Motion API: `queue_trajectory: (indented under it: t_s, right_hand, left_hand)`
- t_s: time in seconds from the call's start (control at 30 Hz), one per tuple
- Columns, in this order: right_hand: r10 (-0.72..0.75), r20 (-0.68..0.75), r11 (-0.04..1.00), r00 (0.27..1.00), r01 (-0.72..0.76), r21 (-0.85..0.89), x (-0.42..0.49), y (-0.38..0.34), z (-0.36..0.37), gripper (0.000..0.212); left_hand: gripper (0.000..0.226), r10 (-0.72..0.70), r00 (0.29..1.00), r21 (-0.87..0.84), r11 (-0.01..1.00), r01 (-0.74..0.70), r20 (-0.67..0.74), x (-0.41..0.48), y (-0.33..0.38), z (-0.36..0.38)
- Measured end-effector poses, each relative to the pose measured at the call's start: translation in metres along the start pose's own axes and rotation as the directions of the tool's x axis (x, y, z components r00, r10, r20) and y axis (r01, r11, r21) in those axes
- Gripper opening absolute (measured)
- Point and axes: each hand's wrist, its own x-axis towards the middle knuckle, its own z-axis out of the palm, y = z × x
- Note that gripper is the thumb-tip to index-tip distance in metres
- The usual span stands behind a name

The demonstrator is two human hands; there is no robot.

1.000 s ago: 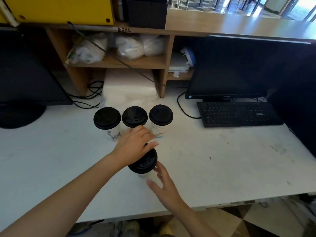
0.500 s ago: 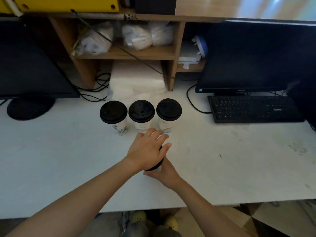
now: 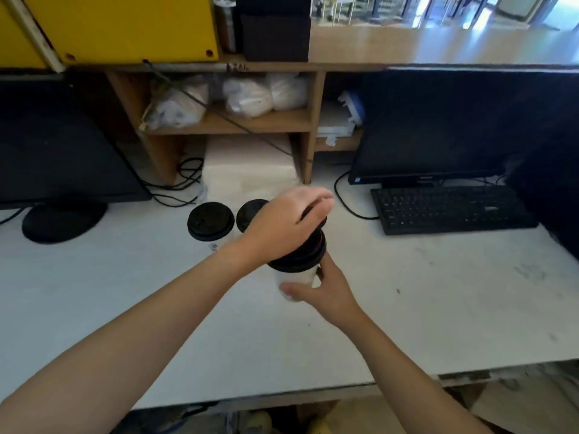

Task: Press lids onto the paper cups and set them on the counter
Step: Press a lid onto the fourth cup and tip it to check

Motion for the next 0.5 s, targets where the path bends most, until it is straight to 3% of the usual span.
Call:
queue_trajectory:
  t_s: [0.1, 0.27, 0.33, 0.4, 0.5]
  right_hand:
    - [-0.14, -0.074, 0.987, 0.987, 0.133, -0.094, 0.01, -0.046, -0.023, 0.059]
    - [-0.365, -0.152, 0.83, 0.919, 0.247, -0.501, 0.031, -0.109, -0.065, 0.073]
    - [-0.461, -0.148, 0.744, 0.875, 0.29, -0.602, 0.037, -0.135, -0.078, 0.072]
    - [-0.531, -0.14, 0.661, 0.836, 0.306, -0.685, 0.041, -0.159, -0.086, 0.074]
    - [-0.566, -0.093, 0.579, 0.819, 0.314, -0.753, 0.045, -0.181, -0.096, 0.078]
  left_hand:
    - [0.034, -0.061, 0.981, -0.144, 0.989, 0.034, -0.183, 0.02, 0.03, -0.042]
    - [0.081, -0.17, 0.982, -0.043, 0.984, 0.174, 0.088, 0.037, 0.054, -0.085]
    - [0.094, -0.164, 0.981, -0.018, 0.986, 0.167, 0.101, 0.039, 0.06, -0.094]
    - [0.089, -0.19, 0.977, -0.205, 0.957, 0.206, 0.097, 0.042, 0.069, -0.104]
    - [0.065, -0.219, 0.975, -0.517, 0.83, 0.208, 0.041, 0.046, 0.073, -0.108]
